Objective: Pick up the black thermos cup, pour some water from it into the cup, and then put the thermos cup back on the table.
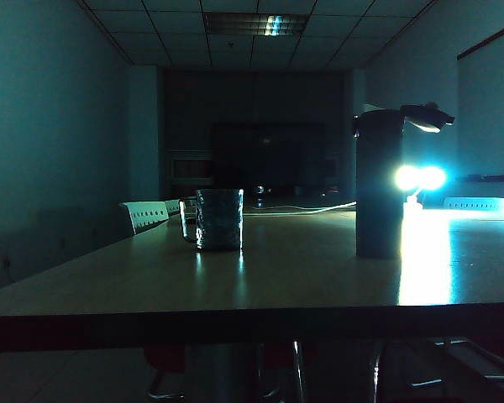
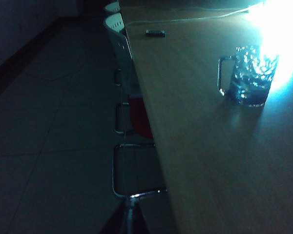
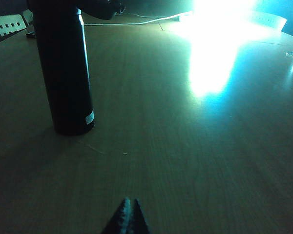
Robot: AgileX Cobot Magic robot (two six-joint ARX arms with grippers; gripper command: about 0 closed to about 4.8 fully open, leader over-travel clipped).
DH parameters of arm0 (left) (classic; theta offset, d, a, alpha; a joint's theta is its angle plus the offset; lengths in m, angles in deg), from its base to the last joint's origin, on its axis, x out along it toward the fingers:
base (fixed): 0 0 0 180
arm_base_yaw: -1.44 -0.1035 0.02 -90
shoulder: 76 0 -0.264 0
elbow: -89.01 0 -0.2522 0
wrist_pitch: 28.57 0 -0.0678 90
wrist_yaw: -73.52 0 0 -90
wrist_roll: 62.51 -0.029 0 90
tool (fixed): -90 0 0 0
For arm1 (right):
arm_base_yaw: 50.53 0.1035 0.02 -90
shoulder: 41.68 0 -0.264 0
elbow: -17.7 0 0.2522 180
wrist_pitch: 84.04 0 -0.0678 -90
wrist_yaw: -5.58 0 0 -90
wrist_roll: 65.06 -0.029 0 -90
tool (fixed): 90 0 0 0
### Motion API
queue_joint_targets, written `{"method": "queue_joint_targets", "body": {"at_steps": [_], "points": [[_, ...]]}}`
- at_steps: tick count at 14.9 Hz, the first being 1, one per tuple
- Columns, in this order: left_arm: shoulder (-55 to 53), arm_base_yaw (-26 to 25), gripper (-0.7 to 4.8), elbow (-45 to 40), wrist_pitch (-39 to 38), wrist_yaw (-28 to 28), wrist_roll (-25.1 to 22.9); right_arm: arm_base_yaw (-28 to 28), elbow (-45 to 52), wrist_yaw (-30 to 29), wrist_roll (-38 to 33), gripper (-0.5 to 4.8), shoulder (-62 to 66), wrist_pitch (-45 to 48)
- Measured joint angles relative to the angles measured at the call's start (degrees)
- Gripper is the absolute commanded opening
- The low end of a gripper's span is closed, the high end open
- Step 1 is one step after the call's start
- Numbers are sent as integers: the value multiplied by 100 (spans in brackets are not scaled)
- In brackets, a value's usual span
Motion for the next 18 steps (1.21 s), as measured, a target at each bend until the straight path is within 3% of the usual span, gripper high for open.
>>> {"method": "queue_joint_targets", "body": {"at_steps": [4, 7, 9, 13, 18], "points": [[0, 0, -6, 0, 13, 2, 2, 0, 0, 0, 0, -6, 0, 0], [0, 0, -6, 42, 0, 389, 448, 2, -11, 0, -59, -6, 0, 83], [-76, 0, -6, 459, 0, 601, 935, 2, -557, 50, -267, -6, 26, 107], [-1390, 0, -6, 1484, 275, 579, 1128, 4, -1683, 256, -284, -6, 1318, 227], [-3888, 2, -6, 2988, 785, -422, 1117, 107, -3018, -708, -313, -6, 3440, 1040]]}}
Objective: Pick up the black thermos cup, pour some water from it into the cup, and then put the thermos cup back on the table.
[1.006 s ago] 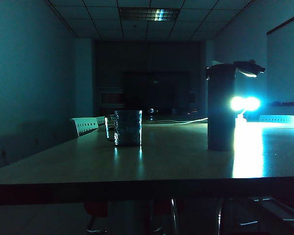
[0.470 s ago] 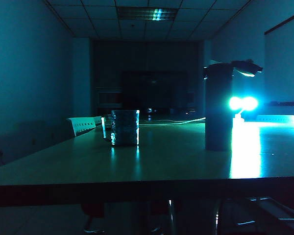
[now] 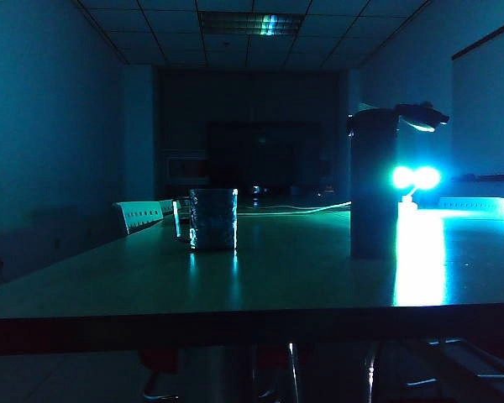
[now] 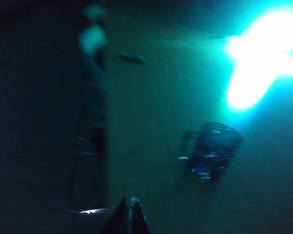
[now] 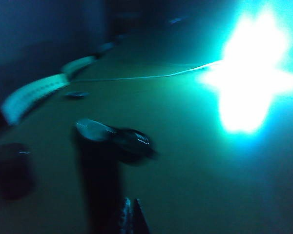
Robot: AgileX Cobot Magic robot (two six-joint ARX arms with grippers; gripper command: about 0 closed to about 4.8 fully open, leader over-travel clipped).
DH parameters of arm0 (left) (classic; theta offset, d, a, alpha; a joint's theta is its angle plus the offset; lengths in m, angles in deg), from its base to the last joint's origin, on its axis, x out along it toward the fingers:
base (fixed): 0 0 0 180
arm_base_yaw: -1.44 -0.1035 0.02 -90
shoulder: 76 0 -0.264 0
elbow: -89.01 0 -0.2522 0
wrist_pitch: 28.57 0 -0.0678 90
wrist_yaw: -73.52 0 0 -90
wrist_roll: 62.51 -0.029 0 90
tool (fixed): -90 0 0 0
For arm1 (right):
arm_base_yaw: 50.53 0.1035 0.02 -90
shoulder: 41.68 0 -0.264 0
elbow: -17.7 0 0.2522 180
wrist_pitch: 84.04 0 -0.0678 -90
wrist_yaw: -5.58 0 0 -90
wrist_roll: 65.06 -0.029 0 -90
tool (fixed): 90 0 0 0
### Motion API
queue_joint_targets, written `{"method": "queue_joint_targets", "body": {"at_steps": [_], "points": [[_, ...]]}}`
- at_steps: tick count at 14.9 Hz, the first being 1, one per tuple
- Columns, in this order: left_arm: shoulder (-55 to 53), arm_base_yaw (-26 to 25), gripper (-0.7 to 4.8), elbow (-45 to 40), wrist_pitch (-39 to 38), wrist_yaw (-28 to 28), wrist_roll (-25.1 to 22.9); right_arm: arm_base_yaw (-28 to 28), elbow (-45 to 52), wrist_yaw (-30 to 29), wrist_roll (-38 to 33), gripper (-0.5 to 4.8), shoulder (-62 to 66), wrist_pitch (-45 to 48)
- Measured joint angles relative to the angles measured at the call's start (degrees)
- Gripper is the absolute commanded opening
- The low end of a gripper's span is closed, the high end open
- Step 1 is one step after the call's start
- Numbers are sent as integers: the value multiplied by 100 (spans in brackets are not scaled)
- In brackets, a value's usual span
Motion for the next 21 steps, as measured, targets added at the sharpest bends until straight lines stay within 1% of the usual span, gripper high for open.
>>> {"method": "queue_joint_targets", "body": {"at_steps": [1, 3, 5, 6, 7, 8, 9, 10, 12, 14, 15, 18, 19, 21], "points": [[-481, 0, -6, 289, 195, -332, 0, 153, -136, -46, -9, -6, 291, 94], [-1379, 11, -6, 929, 522, -997, 0, 697, -254, -46, -11, -6, 984, 772], [-1875, 63, -6, 1309, 538, -1174, 0, 1327, -254, 55, -35, -6, 1499, 1016], [-2035, 101, -6, 1388, 728, -1182, 0, 1604, -251, 181, -52, 17, 1827, 1010], [-2118, 140, -6, 1403, 872, -1185, 0, 1808, -249, 343, -52, 174, 2087, 1014], [-2181, 181, -6, 1405, 933, -1189, 0, 2022, -251, 625, -52, 450, 2380, 1106], [-2232, 184, -6, 1408, 964, -1202, 0, 2168, -251, 946, -79, 479, 2699, 1235], [-2258, 181, -6, 1408, 944, -1207, 0, 2275, -247, 1241, -140, 479, 3025, 1421], [-2258, 181, -6, 1410, 946, -1222, 0, 2374, -249, 1458, -249, 479, 3641, 2103], [-2267, 184, -6, 1410, 944, -1222, 0, 2404, -251, 2004, -313, 479, 4188, 2664], [-2269, 181, -6, 1410, 946, -1222, 0, 2404, -249, 2184, -334, 479, 4468, 2914], [-2273, 184, -6, 1410, 944, -1224, 0, 2402, -254, 2321, -356, 479, 5302, 4044], [-2273, 184, -6, 1410, 944, -1226, 0, 2402, -254, 2520, -354, 479, 5499, 4229], [-2273, 184, -6, 1410, 944, -1226, 0, 2396, -345, 2658, -350, 479, 5827, 4505]]}}
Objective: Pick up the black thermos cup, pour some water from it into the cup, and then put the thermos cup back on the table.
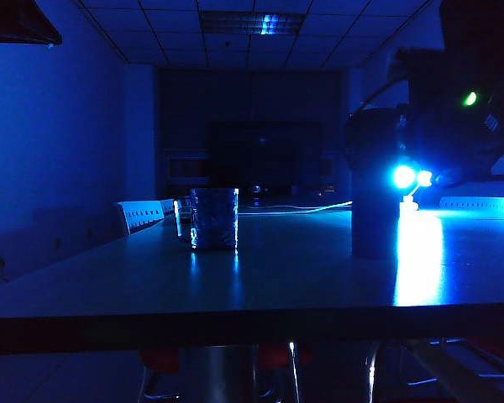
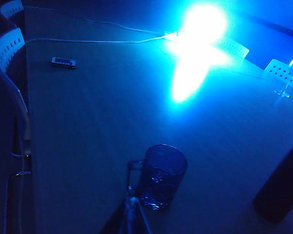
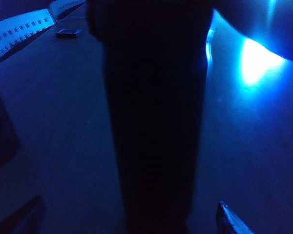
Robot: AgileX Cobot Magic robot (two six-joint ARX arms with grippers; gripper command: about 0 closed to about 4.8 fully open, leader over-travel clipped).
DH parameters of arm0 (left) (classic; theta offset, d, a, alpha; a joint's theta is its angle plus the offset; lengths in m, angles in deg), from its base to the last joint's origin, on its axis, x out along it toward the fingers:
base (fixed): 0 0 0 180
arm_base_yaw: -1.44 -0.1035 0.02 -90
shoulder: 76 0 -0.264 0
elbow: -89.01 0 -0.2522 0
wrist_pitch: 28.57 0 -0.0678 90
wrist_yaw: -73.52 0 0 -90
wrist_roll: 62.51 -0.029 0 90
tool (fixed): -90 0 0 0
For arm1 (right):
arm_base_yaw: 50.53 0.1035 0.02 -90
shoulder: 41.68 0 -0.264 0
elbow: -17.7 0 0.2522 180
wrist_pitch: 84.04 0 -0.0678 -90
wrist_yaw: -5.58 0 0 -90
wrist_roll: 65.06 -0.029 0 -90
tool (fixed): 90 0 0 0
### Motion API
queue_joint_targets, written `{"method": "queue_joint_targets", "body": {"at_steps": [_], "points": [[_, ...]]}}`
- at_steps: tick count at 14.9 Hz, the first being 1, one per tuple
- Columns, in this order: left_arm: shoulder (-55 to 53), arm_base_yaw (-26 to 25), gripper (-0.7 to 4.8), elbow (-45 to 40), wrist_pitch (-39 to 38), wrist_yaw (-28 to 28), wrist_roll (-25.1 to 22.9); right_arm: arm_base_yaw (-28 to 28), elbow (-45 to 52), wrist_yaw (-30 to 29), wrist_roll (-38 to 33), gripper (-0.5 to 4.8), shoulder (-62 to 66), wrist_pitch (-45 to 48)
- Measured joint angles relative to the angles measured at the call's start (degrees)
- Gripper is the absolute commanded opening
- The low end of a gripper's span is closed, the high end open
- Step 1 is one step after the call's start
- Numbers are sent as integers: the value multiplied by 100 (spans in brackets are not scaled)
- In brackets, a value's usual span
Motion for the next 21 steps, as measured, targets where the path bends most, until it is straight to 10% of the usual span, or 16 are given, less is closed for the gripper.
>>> {"method": "queue_joint_targets", "body": {"at_steps": [21], "points": [[-4, -2, -6, 0, -81, -155, 0, -459, -1764, -28, 122, 479, 1648, -98]]}}
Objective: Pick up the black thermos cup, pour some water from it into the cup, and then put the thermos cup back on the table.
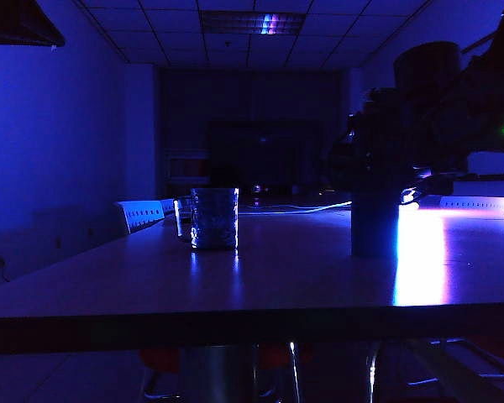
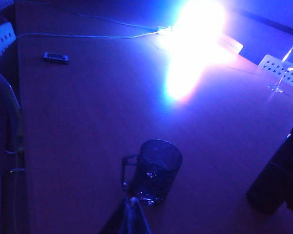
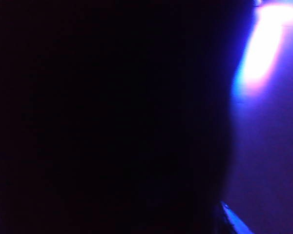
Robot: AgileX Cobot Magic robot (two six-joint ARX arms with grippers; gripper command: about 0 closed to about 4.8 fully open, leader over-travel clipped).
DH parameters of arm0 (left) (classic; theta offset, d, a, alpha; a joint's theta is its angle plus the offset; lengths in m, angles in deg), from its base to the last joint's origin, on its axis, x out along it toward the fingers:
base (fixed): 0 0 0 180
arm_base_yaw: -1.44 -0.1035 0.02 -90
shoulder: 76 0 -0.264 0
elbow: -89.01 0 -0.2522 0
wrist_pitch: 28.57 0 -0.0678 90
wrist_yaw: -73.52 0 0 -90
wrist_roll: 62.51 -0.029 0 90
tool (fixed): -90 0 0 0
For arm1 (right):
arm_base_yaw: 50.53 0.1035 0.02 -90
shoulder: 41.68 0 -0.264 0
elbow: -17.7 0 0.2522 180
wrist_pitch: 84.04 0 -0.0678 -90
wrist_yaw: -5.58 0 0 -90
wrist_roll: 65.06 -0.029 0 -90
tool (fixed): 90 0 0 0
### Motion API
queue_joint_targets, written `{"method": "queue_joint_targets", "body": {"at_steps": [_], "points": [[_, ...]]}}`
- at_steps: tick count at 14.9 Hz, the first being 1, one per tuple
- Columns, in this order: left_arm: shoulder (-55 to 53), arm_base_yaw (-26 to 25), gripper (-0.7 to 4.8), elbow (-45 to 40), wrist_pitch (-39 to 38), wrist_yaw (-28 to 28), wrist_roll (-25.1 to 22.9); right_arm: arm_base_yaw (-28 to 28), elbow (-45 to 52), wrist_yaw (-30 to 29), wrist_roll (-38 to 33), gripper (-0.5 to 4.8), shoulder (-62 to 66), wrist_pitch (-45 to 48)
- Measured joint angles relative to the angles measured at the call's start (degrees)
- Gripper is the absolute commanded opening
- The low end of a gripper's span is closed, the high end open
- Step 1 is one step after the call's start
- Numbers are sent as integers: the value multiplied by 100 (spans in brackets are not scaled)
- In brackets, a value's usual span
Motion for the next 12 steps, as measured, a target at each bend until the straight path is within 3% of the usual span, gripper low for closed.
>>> {"method": "queue_joint_targets", "body": {"at_steps": [2, 3, 4, 5, 10, 12], "points": [[0, 2, -6, 0, -35, -2, 0, -4, 2, -114, 186, 474, 11, -4], [0, 2, -6, 0, -61, 0, 0, -15, 2, -131, 223, 319, 11, -4], [0, 2, -6, 0, -68, -2, 0, -15, 2, -122, 247, 203, 11, -7], [0, 0, -6, 0, -77, 0, 0, -22, 2, -149, 280, 143, 11, -2], [0, 2, -6, 0, -96, -96, 0, -11, -9, -160, 785, 143, 11, 35], [-2, 2, -6, 0, -142, -101, -2, -11, -505, -153, 807, 143, 37, -706]]}}
